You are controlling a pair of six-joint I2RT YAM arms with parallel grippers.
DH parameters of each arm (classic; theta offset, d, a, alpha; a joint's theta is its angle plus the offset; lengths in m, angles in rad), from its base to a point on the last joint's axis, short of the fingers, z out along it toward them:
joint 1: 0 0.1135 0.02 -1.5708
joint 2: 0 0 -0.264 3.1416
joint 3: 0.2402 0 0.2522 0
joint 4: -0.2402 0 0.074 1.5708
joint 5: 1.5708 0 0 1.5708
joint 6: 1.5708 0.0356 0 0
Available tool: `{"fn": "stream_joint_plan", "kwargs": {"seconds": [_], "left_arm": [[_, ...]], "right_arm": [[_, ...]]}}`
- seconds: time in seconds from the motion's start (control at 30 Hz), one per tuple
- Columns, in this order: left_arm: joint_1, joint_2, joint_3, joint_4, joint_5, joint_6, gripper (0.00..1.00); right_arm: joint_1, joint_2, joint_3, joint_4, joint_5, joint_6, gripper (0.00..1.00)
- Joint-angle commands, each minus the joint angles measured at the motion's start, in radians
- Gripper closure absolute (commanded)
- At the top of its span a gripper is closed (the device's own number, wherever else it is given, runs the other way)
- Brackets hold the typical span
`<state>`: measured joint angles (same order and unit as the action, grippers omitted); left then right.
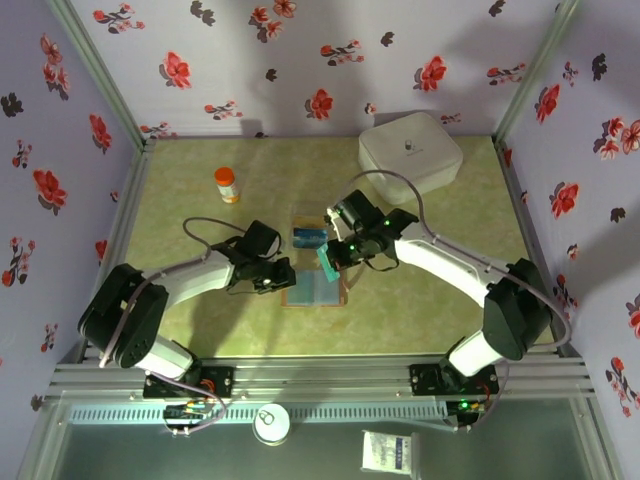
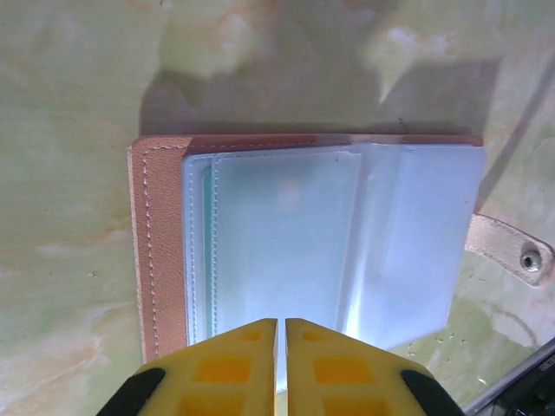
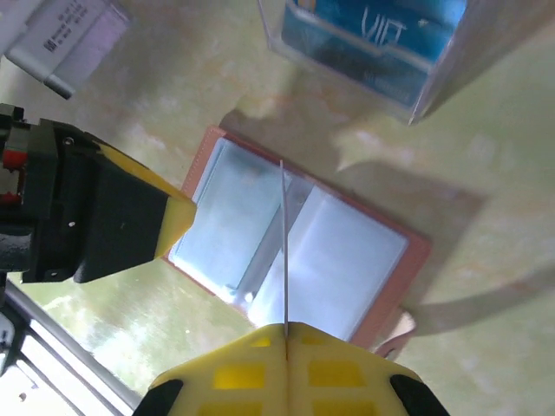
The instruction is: Take the credit cards out of the card holder
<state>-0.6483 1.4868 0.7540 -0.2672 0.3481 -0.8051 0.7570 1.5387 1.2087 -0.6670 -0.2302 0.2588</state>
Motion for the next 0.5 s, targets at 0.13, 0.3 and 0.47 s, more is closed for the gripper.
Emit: {"fn": "stream_joint_plan", "kwargs": {"seconds": [0.13, 0.3, 0.47], "left_arm": [[0.019, -0.068, -0.014, -0.042, -0.031, 0.01, 0.86], [0.058, -0.121, -0.069, -0.047, -0.035, 0.01, 0.86], [0.091, -0.192, -0.13, -0.047, -0.037, -0.003, 0.85]], "right_arm": [[-0.01, 0.108, 0.169, -0.226, 0.11, -0.591, 1.0], [-0.021, 0.192, 0.29, -0.304, 0.152, -0.843, 1.0], [-0.068, 0.271, 0.429, -0.358, 0.089, -0.966, 1.0]]}}
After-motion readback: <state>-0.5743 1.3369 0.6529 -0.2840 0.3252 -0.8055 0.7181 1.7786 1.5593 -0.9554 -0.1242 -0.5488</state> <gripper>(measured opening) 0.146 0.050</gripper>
